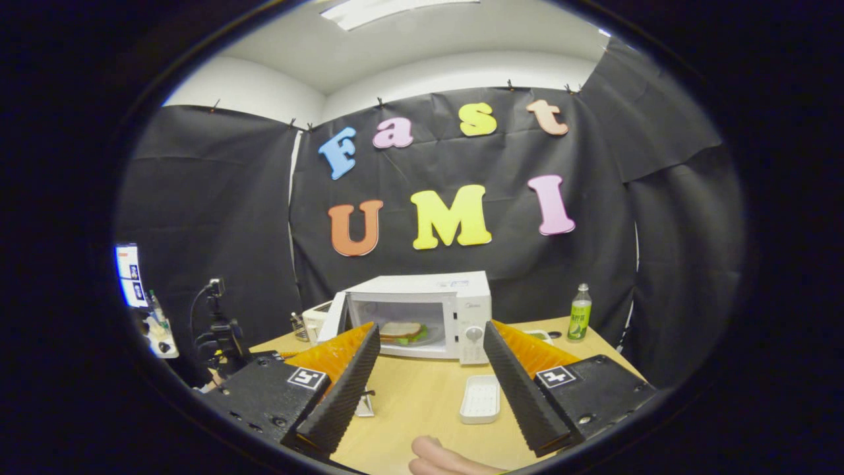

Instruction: Open the microwave oven with the left hand, put the food in, and close the microwave oven.

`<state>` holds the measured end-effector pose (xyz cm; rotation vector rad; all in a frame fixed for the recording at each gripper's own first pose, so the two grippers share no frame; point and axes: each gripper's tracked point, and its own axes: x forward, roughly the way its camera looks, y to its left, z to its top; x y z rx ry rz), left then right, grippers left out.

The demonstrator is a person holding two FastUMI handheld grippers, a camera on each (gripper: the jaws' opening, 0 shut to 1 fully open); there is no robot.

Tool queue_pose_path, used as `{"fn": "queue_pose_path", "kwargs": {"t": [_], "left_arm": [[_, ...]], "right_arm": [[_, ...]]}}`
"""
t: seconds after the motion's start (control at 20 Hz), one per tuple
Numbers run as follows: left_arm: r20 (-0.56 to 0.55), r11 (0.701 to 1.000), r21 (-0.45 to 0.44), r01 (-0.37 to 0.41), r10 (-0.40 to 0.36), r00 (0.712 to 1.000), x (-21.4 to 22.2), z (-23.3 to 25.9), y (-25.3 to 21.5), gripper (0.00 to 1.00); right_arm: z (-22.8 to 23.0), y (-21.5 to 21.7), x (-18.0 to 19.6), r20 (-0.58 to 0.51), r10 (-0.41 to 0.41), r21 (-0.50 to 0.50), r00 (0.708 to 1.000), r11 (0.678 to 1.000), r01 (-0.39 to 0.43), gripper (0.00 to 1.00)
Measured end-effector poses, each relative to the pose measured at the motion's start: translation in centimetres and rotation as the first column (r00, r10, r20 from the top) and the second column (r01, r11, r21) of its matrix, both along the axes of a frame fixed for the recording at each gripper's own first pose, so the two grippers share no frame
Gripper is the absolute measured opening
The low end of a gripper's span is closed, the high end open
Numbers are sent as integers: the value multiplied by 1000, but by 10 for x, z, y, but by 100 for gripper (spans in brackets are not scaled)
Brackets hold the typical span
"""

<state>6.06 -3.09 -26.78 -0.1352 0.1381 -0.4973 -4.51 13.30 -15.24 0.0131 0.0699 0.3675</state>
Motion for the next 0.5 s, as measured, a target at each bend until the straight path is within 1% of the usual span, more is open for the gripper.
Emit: {"fn": "queue_pose_path", "kwargs": {"t": [0.05, 0.1, 0.25, 0.3, 0.35, 0.4, 0.45, 0.5], "left_arm": [[9, 1000, 5, 16, -16, 1000, 5, 1, -8, 0], [7, 999, 10, 30, -30, 1000, 10, -1, -15, 0], [1, 999, 19, 42, -42, 999, 26, -6, -32, 0], [5, 999, 16, 45, -45, 999, 31, -5, -37, 0], [6, 999, 6, 46, -46, 999, 39, -6, -43, 0], [-1, 999, -2, 45, -45, 999, 45, -8, -48, 0], [-5, 999, -5, 44, -44, 999, 51, -10, -52, 0], [-9, 999, 0, 41, -41, 999, 58, -12, -56, 0]], "right_arm": [[1, -1, -1, 3, 2, 3, 1000, 1000, -2, 100], [1, -2, 0, 4, 2, 5, 1000, 1000, -2, 92], [0, -10, 1, 9, -8, 6, 1000, 1000, 8, 92], [-1, -13, 2, 11, -11, 7, 1000, 1000, 11, 100], [-2, -16, 4, 10, -16, 10, 1000, 1000, 16, 100], [-4, -19, 6, 6, -21, 14, 1000, 1000, 21, 91], [-5, -23, 9, 6, -28, 16, 1000, 999, 28, 91], [-6, -27, 11, 5, -34, 17, 999, 999, 34, 100]]}}
